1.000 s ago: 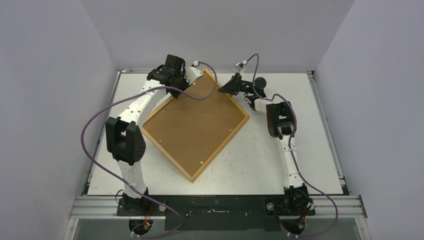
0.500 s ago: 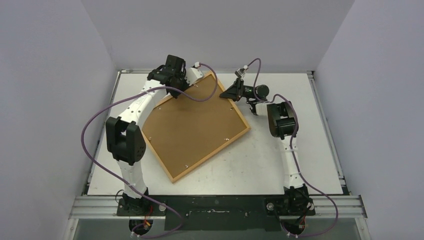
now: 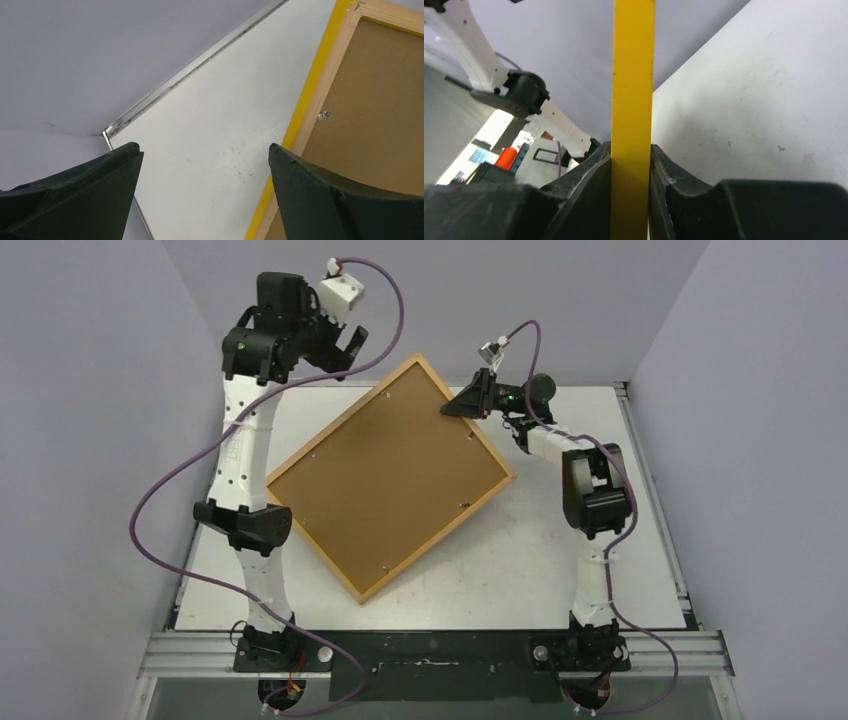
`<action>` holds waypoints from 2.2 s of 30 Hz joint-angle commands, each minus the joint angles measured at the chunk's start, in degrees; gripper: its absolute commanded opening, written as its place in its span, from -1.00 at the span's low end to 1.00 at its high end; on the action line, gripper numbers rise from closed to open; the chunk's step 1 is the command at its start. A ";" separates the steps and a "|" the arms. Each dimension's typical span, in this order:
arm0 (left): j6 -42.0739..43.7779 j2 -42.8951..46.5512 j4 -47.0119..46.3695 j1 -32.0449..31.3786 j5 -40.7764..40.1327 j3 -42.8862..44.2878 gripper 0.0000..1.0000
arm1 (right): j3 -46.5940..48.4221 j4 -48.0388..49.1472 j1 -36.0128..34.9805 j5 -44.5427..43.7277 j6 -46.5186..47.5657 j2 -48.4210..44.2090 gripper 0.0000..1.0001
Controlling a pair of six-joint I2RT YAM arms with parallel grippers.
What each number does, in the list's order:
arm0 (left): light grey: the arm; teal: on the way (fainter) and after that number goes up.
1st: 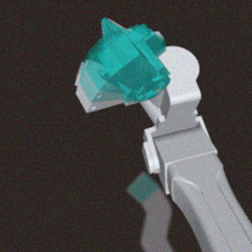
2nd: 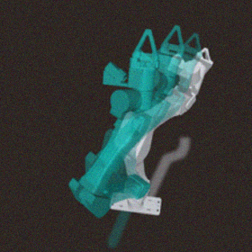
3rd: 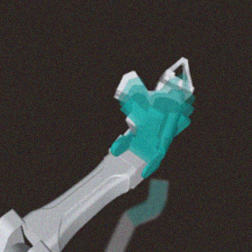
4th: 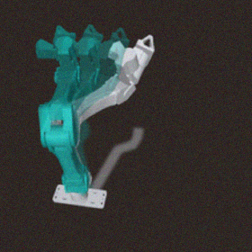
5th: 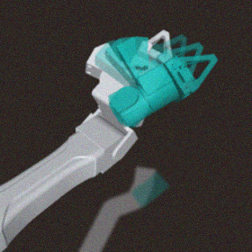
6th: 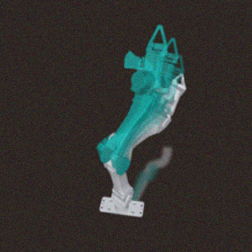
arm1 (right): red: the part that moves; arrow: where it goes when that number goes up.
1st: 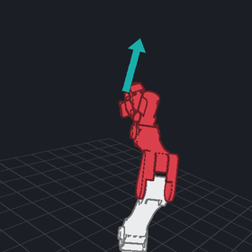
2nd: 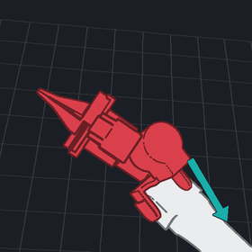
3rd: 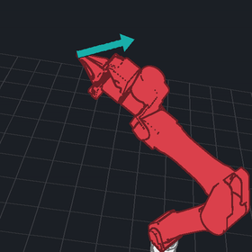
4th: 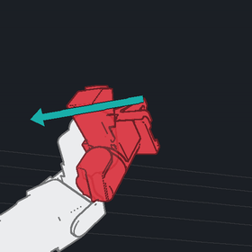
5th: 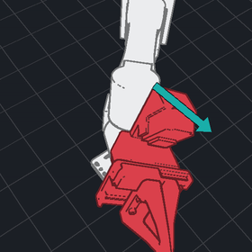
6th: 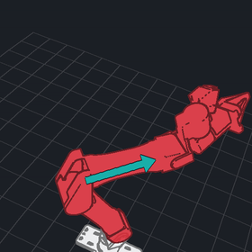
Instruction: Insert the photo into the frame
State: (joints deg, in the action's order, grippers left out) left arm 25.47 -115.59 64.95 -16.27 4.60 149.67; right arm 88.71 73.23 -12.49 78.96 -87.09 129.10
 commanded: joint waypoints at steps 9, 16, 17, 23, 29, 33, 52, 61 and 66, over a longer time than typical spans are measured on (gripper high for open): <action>-15.86 11.17 4.85 10.43 7.61 -13.78 0.93 | 46.77 -113.75 -7.41 -35.04 83.28 -12.17 -0.89; -23.90 11.56 4.40 20.50 14.52 -13.08 0.93 | 49.22 -116.57 -10.46 -47.25 88.81 -20.55 -0.89; -24.08 11.73 4.33 21.10 14.48 -13.51 0.93 | 49.33 -117.08 -11.49 -48.83 90.00 -21.60 -0.89; -25.13 13.48 3.29 23.17 16.14 -17.23 0.93 | 49.99 -118.66 -24.50 -69.07 98.09 -27.28 -0.90; -25.15 14.33 3.18 23.40 16.17 -17.21 0.93 | 41.47 -108.81 -33.12 -80.75 102.23 -37.09 -0.89; -25.18 15.21 3.42 23.46 16.25 -17.30 0.93 | 36.05 -103.88 -35.20 -80.64 103.29 -42.67 -0.89; -24.61 18.63 1.69 23.98 16.75 -23.05 0.93 | 28.04 -101.37 -64.92 -118.13 130.38 -36.35 -0.90; -23.98 19.38 0.44 24.48 17.10 -25.96 0.93 | 18.33 -96.06 -68.86 -122.94 134.17 -36.46 -0.90; -24.02 19.44 -0.28 24.70 17.30 -27.47 0.93 | 10.13 -94.28 -68.94 -121.33 132.52 -36.82 -0.90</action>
State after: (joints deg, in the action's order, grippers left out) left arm 0.86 -98.89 68.16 7.81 20.45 122.83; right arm 102.61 -29.61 -81.08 -36.97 41.76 96.14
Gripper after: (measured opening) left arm 0.965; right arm 0.278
